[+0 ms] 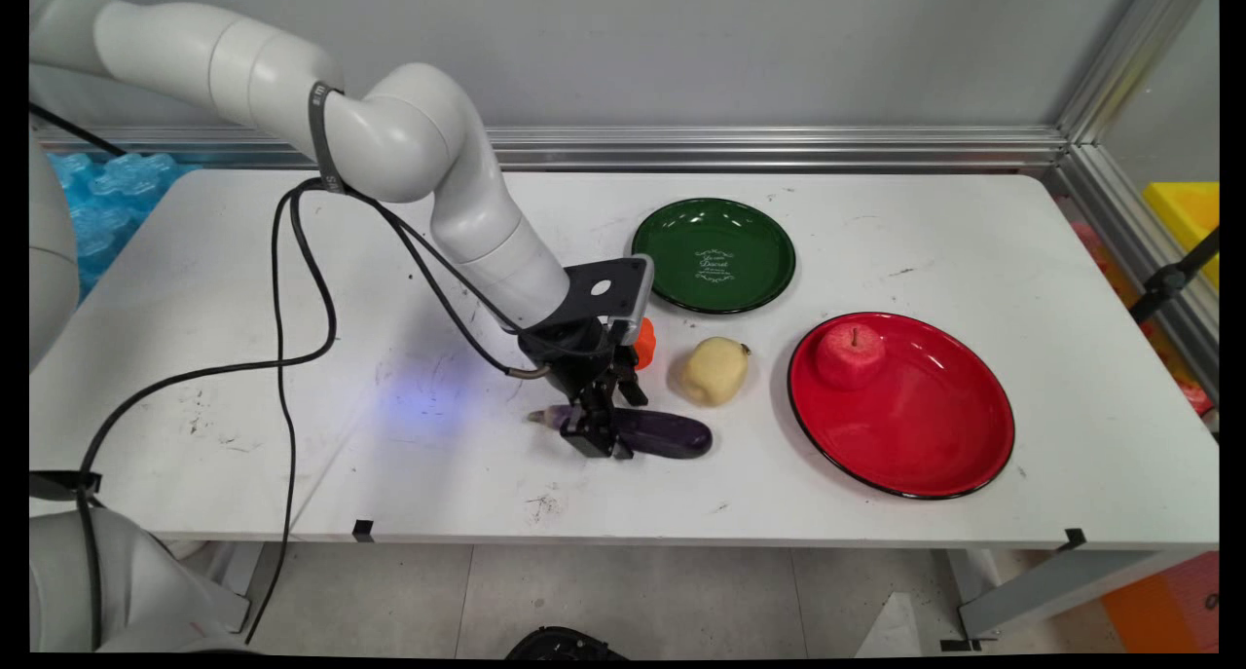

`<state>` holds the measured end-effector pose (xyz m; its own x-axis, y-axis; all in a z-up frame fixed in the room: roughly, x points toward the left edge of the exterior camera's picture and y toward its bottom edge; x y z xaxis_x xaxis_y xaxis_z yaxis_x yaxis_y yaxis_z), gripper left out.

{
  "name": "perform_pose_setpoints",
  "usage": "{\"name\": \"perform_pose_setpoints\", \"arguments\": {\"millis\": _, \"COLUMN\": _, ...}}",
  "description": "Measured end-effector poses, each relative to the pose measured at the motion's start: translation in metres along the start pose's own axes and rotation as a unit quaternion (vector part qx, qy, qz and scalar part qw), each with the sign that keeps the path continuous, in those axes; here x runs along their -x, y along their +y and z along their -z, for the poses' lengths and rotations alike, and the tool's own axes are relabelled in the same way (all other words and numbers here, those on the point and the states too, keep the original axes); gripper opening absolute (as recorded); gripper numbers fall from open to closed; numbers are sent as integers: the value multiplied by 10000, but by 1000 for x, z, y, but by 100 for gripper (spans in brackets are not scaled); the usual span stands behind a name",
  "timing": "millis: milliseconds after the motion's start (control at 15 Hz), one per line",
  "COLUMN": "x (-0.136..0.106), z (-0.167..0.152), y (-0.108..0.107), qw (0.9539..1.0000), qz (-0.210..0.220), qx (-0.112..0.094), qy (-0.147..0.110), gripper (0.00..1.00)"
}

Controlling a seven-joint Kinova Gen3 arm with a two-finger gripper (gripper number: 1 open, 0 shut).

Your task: Place the picked object on the table

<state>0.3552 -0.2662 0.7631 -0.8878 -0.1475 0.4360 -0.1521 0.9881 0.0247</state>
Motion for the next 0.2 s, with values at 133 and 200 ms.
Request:
{"name": "perform_pose_setpoints", "arguments": {"millis": 133, "x": 1, "z": 2, "y": 1, "qw": 10000, "qz": -83, "qx": 0, "qy": 32, "gripper": 100}}
{"name": "perform_pose_setpoints", "arguments": {"millis": 200, "x": 1, "z": 5, "y": 1, "qw": 9999, "qz": -124, "qx": -6, "qy": 54, "gripper": 100}}
